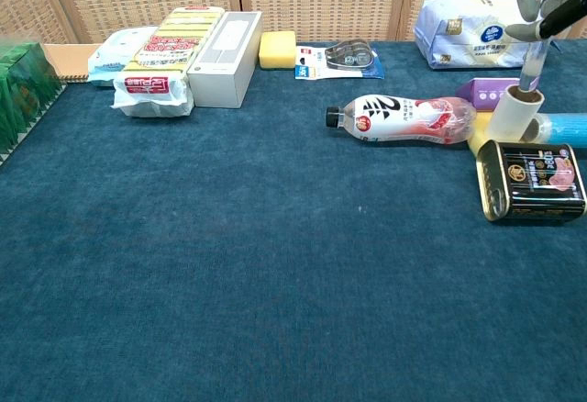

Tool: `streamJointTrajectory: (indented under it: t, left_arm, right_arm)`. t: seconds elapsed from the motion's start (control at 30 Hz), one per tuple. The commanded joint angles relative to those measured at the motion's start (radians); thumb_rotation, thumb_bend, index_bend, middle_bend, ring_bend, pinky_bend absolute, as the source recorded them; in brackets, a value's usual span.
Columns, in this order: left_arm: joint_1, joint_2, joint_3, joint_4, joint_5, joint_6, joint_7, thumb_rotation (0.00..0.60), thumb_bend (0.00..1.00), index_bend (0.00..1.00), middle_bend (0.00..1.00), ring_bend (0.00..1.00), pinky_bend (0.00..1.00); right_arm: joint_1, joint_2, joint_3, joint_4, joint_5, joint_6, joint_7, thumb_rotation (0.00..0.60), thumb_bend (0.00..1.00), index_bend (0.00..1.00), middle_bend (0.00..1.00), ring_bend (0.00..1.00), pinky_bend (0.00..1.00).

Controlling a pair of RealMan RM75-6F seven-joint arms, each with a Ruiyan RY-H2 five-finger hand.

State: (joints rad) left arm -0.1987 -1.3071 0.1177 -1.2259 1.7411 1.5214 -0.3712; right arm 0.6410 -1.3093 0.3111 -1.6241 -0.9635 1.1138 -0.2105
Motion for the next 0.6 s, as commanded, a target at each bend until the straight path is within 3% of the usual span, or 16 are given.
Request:
streamJointTrajectory:
  t: [0.03,0.6]
  left_arm:
    - [0.0,0.0,0.001,-0.001,0.0,-0.002,0.002,0.442,0.0,0.01,0.0,0.03,0.15]
    - [-0.008,-0.001,-0.001,-0.012,-0.012,-0.029,0.016,0.442,0.0,0.01,0.0,0.03,0.15]
  right_arm:
    - [0.004,-0.014,-0.002,0.022,0.005,-0.01,0.008,0.6,0.47,0.78,0.96,1.0,1.0]
    - [0.041,-0.097,-0.006,0.201,0.023,-0.095,0.042,0.6,0.43,0.78,0.95,1.0,1.0]
